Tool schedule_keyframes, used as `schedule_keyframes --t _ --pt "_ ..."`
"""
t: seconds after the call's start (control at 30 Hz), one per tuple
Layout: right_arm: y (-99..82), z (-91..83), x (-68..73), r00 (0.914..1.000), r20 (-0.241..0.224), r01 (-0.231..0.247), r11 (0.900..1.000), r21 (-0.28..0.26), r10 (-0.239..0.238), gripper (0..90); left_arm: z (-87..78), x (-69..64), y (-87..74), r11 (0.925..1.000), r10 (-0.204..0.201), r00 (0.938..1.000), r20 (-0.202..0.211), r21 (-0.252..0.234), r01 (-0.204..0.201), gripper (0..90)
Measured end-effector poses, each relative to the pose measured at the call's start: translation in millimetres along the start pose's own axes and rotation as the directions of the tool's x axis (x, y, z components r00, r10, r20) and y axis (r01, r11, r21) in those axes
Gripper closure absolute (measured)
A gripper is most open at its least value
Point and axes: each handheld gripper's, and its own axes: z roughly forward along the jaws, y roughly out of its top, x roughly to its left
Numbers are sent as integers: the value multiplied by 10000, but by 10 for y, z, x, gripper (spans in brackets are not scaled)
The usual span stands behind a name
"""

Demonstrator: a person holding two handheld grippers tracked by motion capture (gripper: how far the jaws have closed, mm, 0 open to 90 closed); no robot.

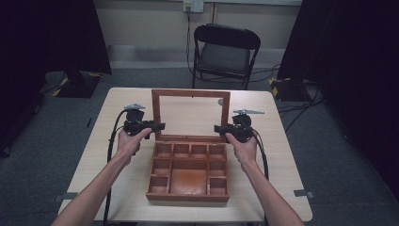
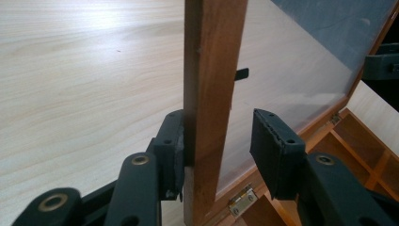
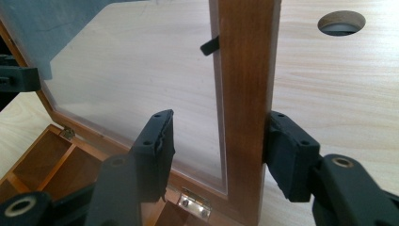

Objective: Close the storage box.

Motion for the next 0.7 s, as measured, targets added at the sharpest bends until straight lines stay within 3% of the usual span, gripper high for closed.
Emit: schedule_keyframes --t 0.7 --pt "-66 -143 32 9991 -430 -48 9999 -155 42 459 -108 -102 -54 9992 368 9991 206 -143 -365 517"
